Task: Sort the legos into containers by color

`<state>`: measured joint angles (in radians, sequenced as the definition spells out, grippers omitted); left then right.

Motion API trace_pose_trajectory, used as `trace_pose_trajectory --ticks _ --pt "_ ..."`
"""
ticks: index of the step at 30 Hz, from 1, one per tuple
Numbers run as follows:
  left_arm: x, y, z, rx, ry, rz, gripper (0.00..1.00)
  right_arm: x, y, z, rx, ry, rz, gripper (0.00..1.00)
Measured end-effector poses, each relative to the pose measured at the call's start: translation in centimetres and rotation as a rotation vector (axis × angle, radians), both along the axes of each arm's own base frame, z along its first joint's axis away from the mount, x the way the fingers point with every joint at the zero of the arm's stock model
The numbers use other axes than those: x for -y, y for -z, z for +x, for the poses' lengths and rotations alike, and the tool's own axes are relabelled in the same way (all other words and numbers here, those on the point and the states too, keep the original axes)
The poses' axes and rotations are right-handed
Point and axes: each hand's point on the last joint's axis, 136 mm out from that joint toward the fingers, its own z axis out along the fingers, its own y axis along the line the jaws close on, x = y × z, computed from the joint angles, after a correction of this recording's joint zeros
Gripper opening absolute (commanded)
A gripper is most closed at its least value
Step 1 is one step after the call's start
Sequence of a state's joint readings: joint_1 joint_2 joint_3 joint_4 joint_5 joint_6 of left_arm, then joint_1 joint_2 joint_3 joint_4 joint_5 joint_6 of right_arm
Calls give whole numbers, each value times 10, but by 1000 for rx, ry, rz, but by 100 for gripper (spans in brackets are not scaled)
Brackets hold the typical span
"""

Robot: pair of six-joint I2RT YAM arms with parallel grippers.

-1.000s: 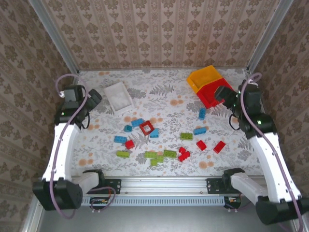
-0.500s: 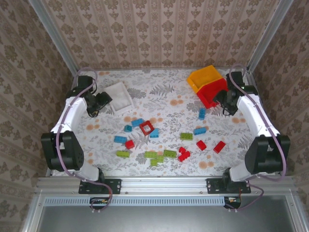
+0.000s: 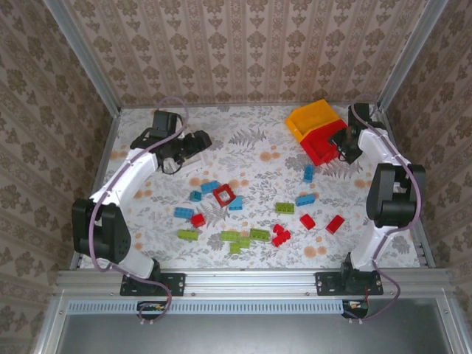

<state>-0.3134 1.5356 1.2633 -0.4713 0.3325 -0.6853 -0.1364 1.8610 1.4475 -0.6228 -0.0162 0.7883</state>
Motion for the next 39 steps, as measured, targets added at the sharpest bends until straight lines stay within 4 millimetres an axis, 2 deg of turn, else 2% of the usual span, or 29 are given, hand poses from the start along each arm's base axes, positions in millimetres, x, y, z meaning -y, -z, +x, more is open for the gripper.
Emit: trace_pose_trajectory --ticks 3,6,10,12,17,19,27,30,35,39 --pt "14 -3 -6 9 38 -7 79 3 8 12 -9 2 1 57" --pt "18 -4 -8 11 49 -8 79 5 18 20 -29 2 5 50" --pt "18 -4 -9 10 48 -6 79 4 30 17 -70 -3 8 42" --pt "17 -3 -9 7 45 -1 79 4 33 16 -92 -18 3 34" --pt "10 -6 -8 12 26 33 79 -1 33 26 -119 -90 -51 18" --pt "1 -8 -9 14 6 48 79 -10 30 31 -114 -146 -83 14" --pt "-48 -29 -4 68 -114 72 79 -69 31 28 -132 -370 -143 4" --pt "-62 -28 -5 68 -141 89 79 -85 32 15 -145 -431 -154 2" --pt "-86 -15 -12 21 -181 150 78 -102 33 -18 -171 -514 -167 0" --pt "-115 -2 -17 -37 -244 194 78 -110 30 -40 -179 -565 -178 0"
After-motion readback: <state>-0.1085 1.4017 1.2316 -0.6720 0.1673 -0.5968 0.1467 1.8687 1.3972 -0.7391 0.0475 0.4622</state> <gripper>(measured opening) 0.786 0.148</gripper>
